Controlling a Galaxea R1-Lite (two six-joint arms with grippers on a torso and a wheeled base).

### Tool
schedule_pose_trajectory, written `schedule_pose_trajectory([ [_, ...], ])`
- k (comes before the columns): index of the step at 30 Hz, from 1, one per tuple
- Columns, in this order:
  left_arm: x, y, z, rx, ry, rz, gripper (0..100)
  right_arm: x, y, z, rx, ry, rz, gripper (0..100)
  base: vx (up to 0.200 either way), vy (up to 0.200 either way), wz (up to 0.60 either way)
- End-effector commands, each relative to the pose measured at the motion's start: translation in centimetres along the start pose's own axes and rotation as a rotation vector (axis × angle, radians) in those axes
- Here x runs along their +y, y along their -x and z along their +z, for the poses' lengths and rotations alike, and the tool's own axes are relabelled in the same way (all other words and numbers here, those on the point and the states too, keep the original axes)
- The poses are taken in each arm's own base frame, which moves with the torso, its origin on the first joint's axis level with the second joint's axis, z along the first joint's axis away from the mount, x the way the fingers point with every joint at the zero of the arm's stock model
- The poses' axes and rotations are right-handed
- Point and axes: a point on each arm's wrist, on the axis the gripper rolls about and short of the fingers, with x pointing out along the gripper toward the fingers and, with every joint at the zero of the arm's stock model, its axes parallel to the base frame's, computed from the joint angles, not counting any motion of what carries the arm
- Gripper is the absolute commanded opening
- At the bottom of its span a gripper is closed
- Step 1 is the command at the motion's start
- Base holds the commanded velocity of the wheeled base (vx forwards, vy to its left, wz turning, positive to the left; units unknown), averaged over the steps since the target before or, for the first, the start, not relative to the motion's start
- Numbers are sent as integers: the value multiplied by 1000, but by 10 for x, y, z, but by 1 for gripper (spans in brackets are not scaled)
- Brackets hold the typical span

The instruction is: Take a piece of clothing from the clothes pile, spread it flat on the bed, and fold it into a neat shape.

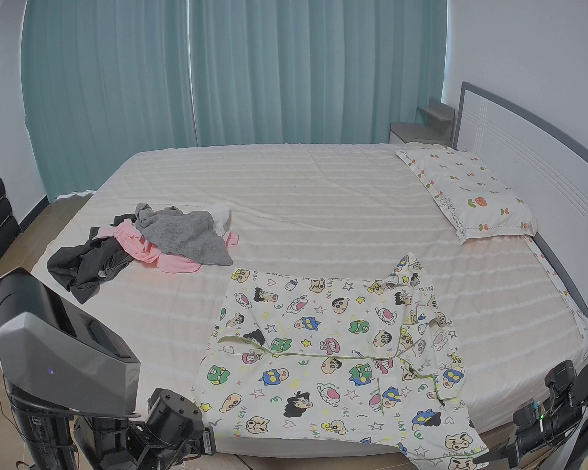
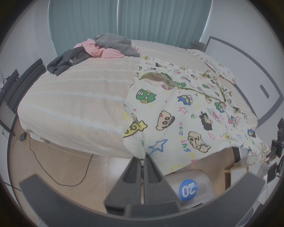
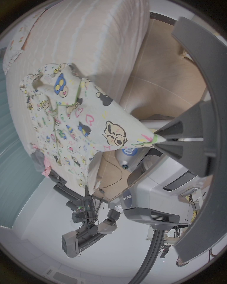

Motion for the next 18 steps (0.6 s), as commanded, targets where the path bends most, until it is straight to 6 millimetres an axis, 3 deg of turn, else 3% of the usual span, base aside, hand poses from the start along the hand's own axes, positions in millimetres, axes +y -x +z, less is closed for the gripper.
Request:
schedule_pose_trajectory([
  [1,-3,1,14,-60,41,-24,0,9,7,-1,-73,42,-29,0,0,0,0],
  [7,-12,-5,37,-121,82,-43,0,7,18,14,-160,109,-91,0,0,0,0],
  [18,-21,-19,77,-72,109,-7,0,-5,32,45,-196,129,-118,0,0,0,0],
])
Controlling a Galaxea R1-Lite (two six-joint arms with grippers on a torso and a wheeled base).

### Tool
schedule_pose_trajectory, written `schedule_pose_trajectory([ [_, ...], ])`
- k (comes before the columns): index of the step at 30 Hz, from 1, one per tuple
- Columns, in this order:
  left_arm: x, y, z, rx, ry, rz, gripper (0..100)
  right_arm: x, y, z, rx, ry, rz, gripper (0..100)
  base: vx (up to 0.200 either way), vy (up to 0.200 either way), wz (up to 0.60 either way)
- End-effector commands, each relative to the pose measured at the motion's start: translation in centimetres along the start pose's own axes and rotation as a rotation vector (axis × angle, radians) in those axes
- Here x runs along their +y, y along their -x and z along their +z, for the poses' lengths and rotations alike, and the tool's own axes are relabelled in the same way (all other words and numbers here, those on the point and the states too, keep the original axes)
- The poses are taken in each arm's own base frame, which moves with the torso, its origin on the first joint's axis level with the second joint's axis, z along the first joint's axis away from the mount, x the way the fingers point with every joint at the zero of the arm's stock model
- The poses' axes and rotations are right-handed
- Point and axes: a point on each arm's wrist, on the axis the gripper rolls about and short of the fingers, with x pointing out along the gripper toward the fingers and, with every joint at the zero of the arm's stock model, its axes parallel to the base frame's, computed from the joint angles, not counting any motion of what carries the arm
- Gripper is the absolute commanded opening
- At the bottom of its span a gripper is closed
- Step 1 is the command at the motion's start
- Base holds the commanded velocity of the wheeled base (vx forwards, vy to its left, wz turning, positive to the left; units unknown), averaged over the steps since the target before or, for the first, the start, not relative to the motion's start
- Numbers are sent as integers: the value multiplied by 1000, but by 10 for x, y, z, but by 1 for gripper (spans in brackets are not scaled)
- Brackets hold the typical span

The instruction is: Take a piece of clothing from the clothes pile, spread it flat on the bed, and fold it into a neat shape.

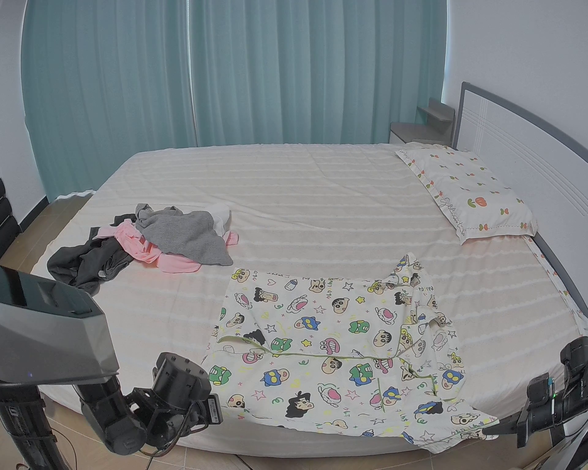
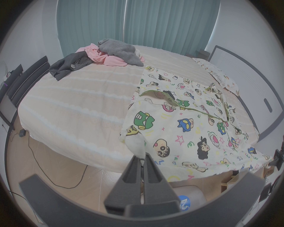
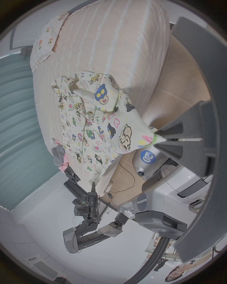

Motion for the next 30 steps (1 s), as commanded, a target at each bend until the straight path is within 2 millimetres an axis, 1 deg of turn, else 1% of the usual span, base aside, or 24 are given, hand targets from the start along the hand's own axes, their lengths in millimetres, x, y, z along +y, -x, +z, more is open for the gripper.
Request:
schedule_pose_trajectory([
  [1,-9,-5,28,-39,46,-29,0,-10,6,21,-22,23,-16,0,0,0,0],
  [6,-12,-11,44,-8,63,-27,0,-18,13,41,-3,-2,5,0,0,0,0],
  [10,-11,-15,50,14,74,-19,0,-22,14,51,5,-4,31,0,0,0,0],
  [11,-11,-15,50,14,74,-19,0,-22,14,51,5,-4,31,0,0,0,0],
  [15,-6,-20,61,9,102,-9,0,-29,8,62,21,9,48,0,0,0,0],
  [20,-4,-22,68,2,118,0,0,-36,3,71,27,7,53,0,0,0,0],
  [22,-3,-24,74,-5,129,5,0,-42,-1,79,32,13,59,0,0,0,0],
  [24,-3,-26,76,-6,131,7,0,-45,-3,83,34,19,59,0,0,0,0],
  [30,-9,-36,85,-10,135,7,0,-63,-14,101,37,20,59,0,0,0,0],
])
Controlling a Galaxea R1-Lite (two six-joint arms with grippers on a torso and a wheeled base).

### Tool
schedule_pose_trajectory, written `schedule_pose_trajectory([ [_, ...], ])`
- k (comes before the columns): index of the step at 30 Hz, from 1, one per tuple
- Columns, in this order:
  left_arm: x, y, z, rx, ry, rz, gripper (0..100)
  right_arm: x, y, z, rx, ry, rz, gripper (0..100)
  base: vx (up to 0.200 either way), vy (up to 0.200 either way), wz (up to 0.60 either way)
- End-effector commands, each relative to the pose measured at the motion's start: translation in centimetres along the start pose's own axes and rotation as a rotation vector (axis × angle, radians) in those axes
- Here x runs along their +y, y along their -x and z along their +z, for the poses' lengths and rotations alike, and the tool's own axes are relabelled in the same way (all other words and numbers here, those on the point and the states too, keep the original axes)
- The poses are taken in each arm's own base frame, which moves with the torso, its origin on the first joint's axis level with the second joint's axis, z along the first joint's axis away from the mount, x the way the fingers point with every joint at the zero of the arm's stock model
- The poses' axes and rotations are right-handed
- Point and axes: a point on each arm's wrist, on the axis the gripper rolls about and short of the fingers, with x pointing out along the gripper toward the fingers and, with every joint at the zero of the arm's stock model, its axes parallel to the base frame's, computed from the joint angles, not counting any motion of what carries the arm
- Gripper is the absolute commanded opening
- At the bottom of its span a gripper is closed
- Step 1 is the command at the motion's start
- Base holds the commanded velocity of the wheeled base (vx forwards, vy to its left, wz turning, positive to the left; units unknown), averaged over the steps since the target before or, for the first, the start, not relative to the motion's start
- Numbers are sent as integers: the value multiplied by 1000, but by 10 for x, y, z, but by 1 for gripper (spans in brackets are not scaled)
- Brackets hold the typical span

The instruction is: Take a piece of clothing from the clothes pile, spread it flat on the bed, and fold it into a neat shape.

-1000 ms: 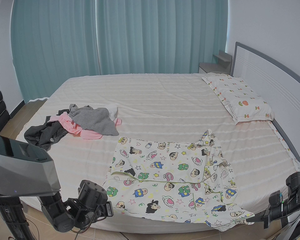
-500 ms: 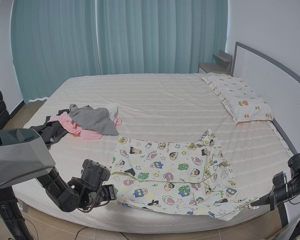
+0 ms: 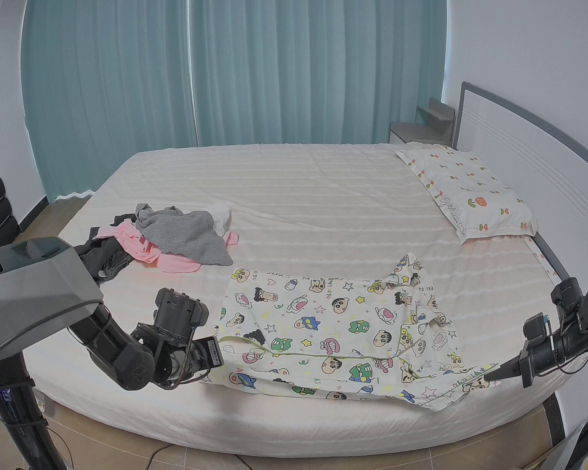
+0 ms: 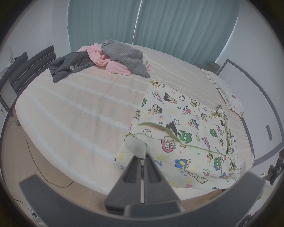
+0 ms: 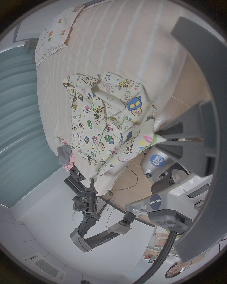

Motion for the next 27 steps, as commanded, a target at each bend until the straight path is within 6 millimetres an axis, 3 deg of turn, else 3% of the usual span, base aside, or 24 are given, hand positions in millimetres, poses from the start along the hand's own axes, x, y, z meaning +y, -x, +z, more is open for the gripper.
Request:
schedule_pose_trajectory([
  [1,-6,-11,6,4,-1,6,0,-18,-12,12,16,-16,14,0,0,0,0],
  [15,-18,-47,11,25,-2,27,0,-44,-27,34,10,6,13,0,0,0,0],
  [27,-15,-71,20,6,26,48,0,-69,-36,61,-15,15,-18,0,0,0,0],
])
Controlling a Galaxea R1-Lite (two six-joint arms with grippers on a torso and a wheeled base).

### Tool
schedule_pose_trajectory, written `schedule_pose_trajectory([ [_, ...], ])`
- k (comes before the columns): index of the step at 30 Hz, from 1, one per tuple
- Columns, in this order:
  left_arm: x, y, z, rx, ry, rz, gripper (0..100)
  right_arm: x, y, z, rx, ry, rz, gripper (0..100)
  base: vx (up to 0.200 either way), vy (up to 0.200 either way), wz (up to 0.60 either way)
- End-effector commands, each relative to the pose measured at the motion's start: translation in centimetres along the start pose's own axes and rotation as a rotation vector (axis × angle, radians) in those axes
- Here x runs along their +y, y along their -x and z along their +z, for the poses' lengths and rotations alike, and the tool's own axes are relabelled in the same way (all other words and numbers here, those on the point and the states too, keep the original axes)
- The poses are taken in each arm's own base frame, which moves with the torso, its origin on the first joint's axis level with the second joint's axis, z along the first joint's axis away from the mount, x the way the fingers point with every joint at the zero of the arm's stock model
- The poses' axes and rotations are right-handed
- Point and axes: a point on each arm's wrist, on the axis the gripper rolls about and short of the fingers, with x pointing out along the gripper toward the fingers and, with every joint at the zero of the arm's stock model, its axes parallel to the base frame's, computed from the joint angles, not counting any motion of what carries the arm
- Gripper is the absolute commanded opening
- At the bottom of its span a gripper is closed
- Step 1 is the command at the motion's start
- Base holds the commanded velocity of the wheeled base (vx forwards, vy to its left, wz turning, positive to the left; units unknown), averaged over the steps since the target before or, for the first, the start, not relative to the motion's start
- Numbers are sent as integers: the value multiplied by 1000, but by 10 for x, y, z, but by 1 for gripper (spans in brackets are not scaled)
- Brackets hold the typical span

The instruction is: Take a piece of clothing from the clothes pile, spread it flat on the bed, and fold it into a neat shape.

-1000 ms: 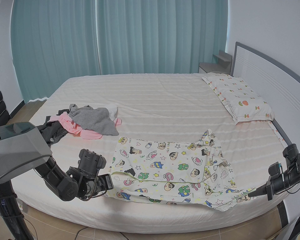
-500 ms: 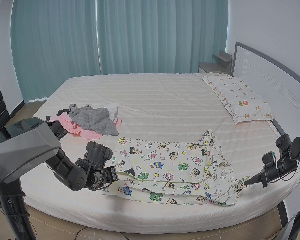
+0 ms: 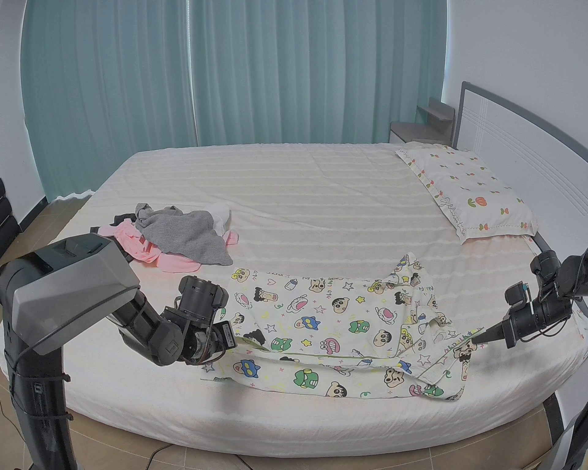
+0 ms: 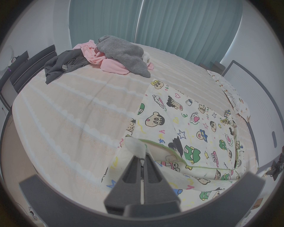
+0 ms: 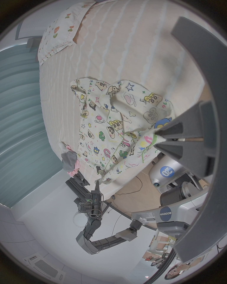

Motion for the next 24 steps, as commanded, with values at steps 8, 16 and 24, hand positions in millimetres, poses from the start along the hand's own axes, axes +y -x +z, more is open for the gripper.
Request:
schedule_pose_trajectory([
  [8,-4,-29,1,-1,8,10,0,-26,-24,11,41,-14,-32,0,0,0,0],
  [16,-7,-36,3,-9,12,5,0,-36,-30,18,34,-11,-37,0,0,0,0],
  [24,-6,-39,4,-13,28,7,100,-42,-35,21,32,-13,-40,0,0,0,0],
])
